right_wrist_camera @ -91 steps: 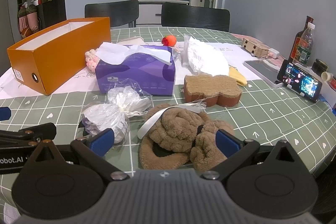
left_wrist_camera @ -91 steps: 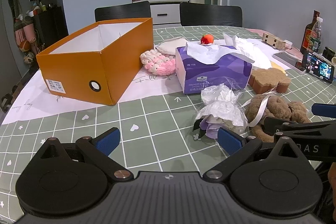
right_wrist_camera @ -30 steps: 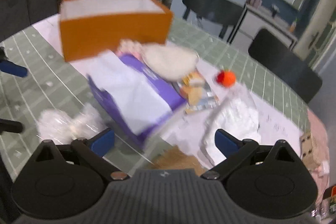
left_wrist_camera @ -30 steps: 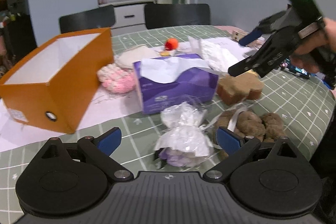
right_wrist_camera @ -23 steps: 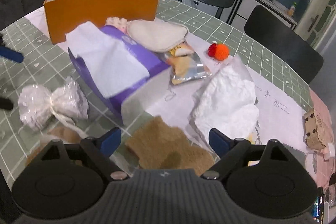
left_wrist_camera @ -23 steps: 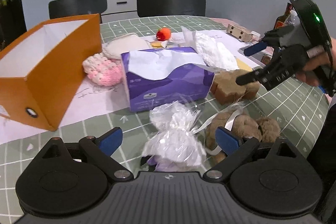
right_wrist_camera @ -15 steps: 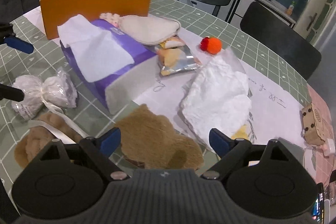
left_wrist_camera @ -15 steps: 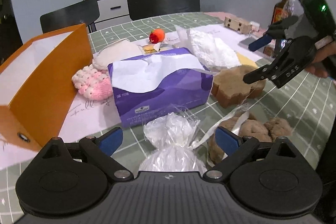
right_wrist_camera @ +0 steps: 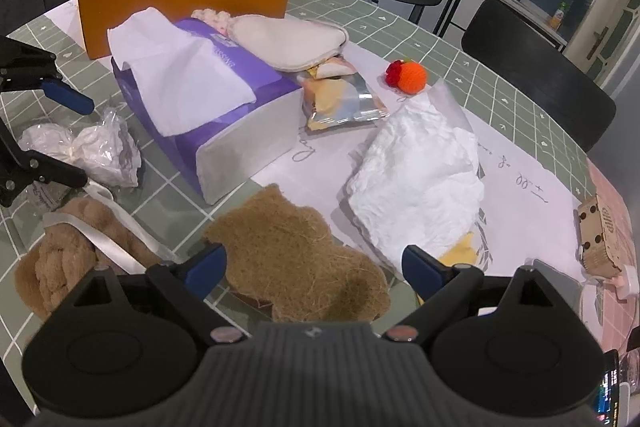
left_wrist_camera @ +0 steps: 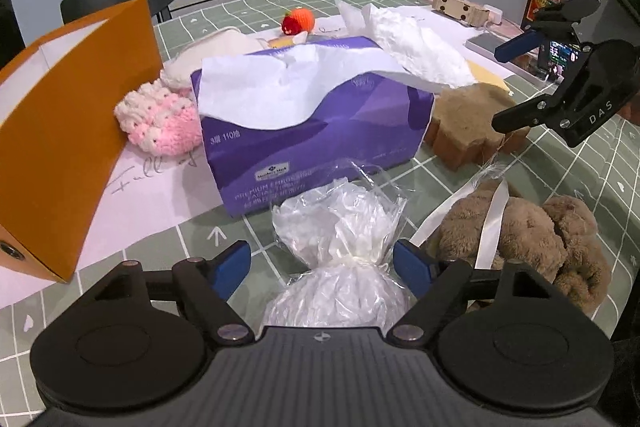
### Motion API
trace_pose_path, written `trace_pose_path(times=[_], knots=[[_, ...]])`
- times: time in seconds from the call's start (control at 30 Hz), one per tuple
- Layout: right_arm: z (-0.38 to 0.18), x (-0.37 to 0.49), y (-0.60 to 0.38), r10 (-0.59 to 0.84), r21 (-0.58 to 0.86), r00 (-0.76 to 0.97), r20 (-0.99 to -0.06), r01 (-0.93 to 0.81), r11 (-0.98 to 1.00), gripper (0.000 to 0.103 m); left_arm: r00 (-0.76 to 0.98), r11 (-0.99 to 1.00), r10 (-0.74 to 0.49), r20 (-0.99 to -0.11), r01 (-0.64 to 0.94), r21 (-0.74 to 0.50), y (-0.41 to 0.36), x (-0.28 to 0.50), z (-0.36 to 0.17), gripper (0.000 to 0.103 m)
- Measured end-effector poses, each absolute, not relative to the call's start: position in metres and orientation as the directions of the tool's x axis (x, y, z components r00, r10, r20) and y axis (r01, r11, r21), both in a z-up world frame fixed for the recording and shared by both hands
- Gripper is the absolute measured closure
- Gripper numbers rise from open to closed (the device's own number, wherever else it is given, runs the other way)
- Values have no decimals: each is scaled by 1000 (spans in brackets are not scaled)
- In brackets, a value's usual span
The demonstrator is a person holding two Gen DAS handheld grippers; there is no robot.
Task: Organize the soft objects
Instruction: 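Grasp the clear plastic bag with the left tool while the right tool grasps the brown coir pad, then lift the plastic bag with the left tool while the right tool carries the coir pad toward the orange box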
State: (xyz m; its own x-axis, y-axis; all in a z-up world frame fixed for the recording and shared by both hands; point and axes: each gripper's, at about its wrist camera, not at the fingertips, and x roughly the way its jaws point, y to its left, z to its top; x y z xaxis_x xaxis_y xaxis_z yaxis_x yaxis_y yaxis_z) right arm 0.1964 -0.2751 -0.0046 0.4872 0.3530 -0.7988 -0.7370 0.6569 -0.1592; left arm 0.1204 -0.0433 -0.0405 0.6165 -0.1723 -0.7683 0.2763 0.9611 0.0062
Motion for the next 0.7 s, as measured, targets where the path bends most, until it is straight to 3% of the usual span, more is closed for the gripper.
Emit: trace_pose_path(times=[0.13,0.2,0.3,0.5,0.7], knots=[[-9,195,-272,360,-160,484,-797,-745,647,10,592,956,-171,-787,292,12,-46,125,-49,9],[-13,195,-270,358,-167,482,-799,-751,639,10,587,953,-182,-789,301,4,-44,125,-52,21],[-19,193,-266,350,-180,482,-803,-756,629,10,607,957,-195,-770,290,-13,-36,119,-50,28],[-26,194,-261,360,-163,469,-807,-762,627,10,643,973,-205,-738,217,-81,4,99,-36,29],[-35,190,-257,338,-199,464,-819,-782,591,9,682,994,-98,-725,102,-39,55,77,-25,29]])
